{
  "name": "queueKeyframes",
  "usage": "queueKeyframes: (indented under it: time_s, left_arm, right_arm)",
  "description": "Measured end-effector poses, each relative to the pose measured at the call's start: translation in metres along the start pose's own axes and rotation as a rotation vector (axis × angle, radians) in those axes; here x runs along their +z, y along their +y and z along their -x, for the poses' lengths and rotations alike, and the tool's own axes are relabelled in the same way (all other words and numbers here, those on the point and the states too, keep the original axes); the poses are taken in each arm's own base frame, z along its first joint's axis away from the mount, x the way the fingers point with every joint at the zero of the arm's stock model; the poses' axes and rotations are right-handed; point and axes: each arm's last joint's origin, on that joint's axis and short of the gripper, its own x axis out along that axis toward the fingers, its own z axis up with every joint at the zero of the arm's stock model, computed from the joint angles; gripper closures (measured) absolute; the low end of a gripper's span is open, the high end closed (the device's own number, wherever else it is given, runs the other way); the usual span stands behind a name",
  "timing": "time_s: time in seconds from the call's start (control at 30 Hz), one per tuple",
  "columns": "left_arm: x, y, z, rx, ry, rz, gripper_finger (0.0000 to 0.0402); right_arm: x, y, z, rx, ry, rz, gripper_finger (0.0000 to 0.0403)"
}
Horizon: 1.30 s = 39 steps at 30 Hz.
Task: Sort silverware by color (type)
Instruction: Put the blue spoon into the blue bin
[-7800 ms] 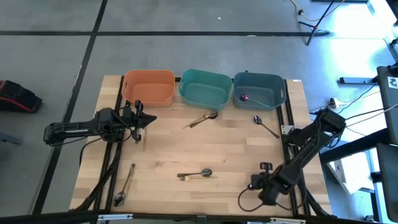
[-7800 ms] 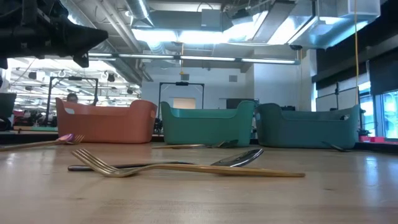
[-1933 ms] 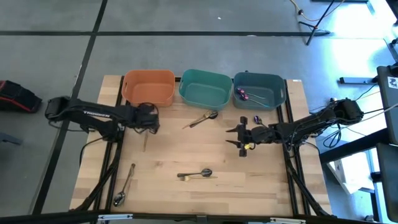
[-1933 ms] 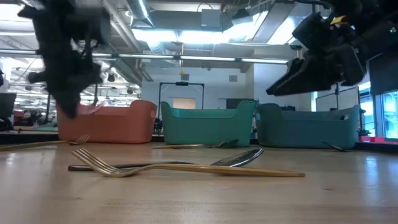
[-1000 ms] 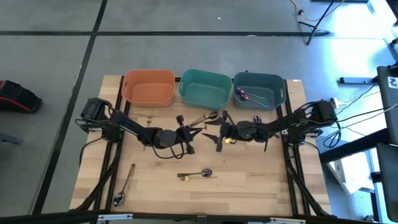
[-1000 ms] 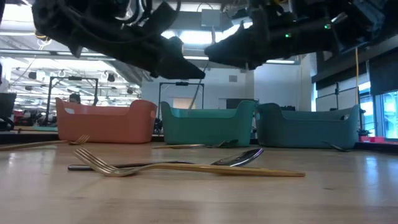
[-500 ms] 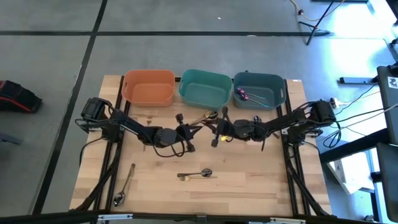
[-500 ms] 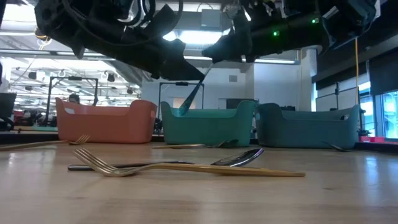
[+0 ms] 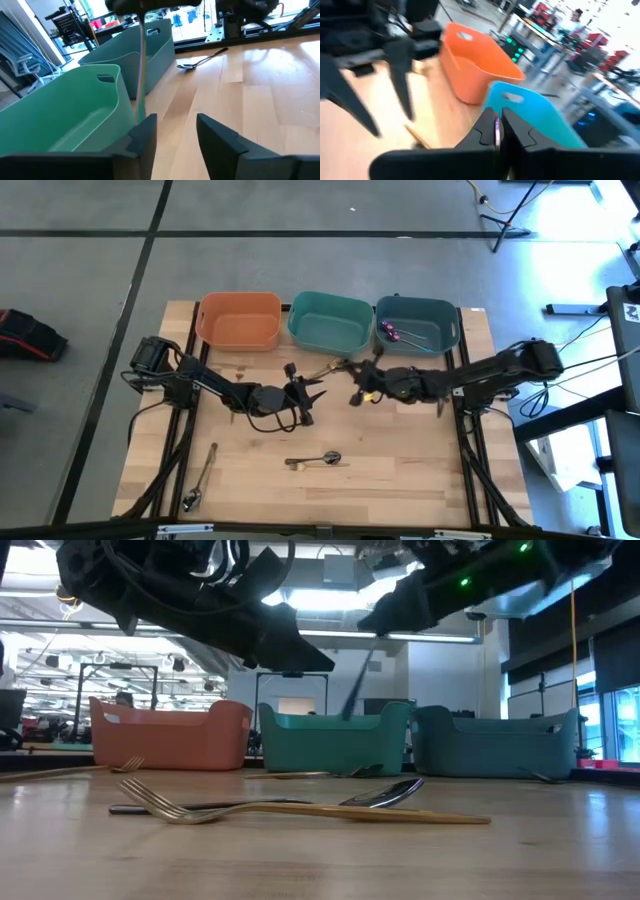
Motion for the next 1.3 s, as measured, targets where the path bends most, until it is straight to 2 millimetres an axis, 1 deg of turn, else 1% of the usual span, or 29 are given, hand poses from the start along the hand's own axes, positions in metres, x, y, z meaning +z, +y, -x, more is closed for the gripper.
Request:
queueKeyframes:
  time_s: [0.13,0.23,0.37,0.5,0.6,0.73,0.83,0.97,1.17,1.3]
  left_arm:
    - [0.0,0.0,0.0,0.0,-0.001,0.001,0.0262]
    - [0.0,-0.001,0.001,-0.003,-0.001,0.002,0.0262]
    - [0.0,-0.001,0.001,-0.003,-0.002,0.003,0.0262]
    - [0.0,-0.001,0.0,-0.002,-0.002,0.002,0.0262]
    - [0.001,-0.001,0.0,-0.001,-0.004,0.004,0.0262]
    - [0.001,-0.001,0.0,-0.001,-0.004,0.004,0.0262]
    - [0.001,0.0,0.0,-0.001,-0.007,0.006,0.0262]
    - [0.001,0.0,0.0,-0.001,-0.007,0.006,0.0262]
    - [0.001,-0.001,0.0,-0.005,-0.008,0.006,0.0262]
    - [0.001,-0.001,0.0,-0.021,-0.011,0.006,0.0262]
  right_arm:
    - [0.009,-0.025,0.025,-0.08,0.045,0.039,0.04]
    - [0.011,-0.043,0.044,-0.13,0.093,0.073,0.0401]
    - [0.006,-0.07,0.064,-0.22,0.18,0.1,0.0401]
    - [-0.006,-0.095,0.074,-0.28,0.269,0.069,0.0401]
    - [-0.017,-0.109,0.075,-0.31,0.344,0.041,0.0401]
    - [-0.029,-0.124,0.071,-0.351,0.433,0.019,0.0401]
    - [-0.038,-0.136,0.065,-0.377,0.488,0.005,0.0402]
    - [-0.055,-0.147,0.059,-0.396,0.544,-0.02,0.0402]
    - [-0.082,-0.159,0.052,-0.412,0.622,-0.053,0.0402]
    - [-0.095,-0.165,0.047,-0.437,0.656,-0.046,0.0402]
